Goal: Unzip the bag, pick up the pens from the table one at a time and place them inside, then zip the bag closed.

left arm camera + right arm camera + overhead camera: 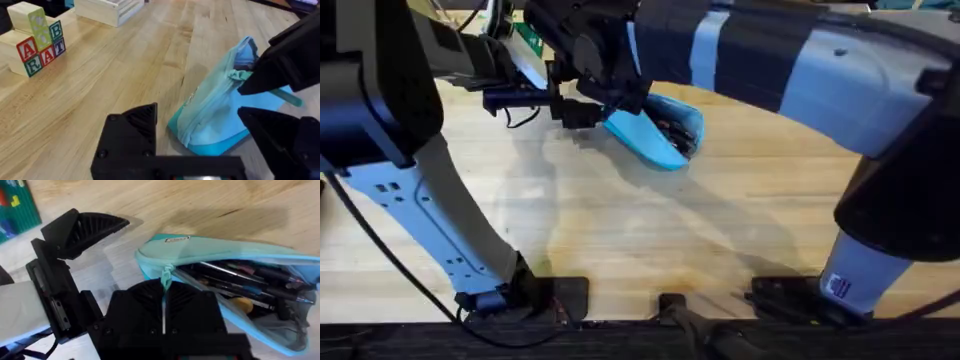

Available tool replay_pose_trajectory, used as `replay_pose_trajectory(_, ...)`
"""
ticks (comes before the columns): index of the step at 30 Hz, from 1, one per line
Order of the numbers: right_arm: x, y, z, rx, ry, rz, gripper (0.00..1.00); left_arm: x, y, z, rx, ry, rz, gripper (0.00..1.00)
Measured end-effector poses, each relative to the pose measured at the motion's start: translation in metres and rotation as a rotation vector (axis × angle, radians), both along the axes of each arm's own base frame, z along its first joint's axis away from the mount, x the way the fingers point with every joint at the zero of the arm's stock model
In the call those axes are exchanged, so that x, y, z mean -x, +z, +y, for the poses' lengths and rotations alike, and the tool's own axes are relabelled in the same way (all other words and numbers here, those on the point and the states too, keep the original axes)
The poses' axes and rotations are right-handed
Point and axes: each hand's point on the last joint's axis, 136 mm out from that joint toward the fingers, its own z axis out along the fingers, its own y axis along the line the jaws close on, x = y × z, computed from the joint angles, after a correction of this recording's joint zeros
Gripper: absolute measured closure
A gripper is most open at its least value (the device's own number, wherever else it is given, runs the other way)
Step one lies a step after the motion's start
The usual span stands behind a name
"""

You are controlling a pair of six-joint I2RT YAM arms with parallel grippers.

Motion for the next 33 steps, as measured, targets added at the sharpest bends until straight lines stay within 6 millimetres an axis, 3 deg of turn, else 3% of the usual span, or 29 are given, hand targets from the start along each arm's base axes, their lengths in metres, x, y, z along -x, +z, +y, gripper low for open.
replay_pose_trajectory(6, 0.0, 0.0, 0.0, 0.0, 0.0, 0.0, 0.969, 0.0, 0.0, 0.0, 0.0, 0.0, 0.001, 0.012)
replay_pose_trajectory(7, 0.0, 0.0, 0.0, 0.0, 0.0, 0.0, 0.969, 0.0, 0.0, 0.0, 0.0, 0.0, 0.001, 0.049)
replay_pose_trajectory(8, 0.0, 0.0, 0.0, 0.0, 0.0, 0.0, 0.969, 0.001, 0.0, 0.0, 0.001, 0.0, 0.007, 0.25)
replay_pose_trajectory(14, 0.0, 0.0, 0.0, 0.0, 0.0, 0.0, 0.969, 0.003, 0.0, -0.001, 0.005, 0.0, 0.03, 0.658)
replay_pose_trajectory(19, 0.0, 0.0, 0.0, -0.001, 0.0, 0.0, 0.968, 0.003, 0.0, -0.001, 0.006, 0.0, 0.034, 0.935)
replay_pose_trajectory(33, 0.011, -0.006, -0.013, 0.063, 0.003, 0.049, 0.968, 0.004, 0.0, -0.001, 0.008, -0.001, 0.037, 0.958)
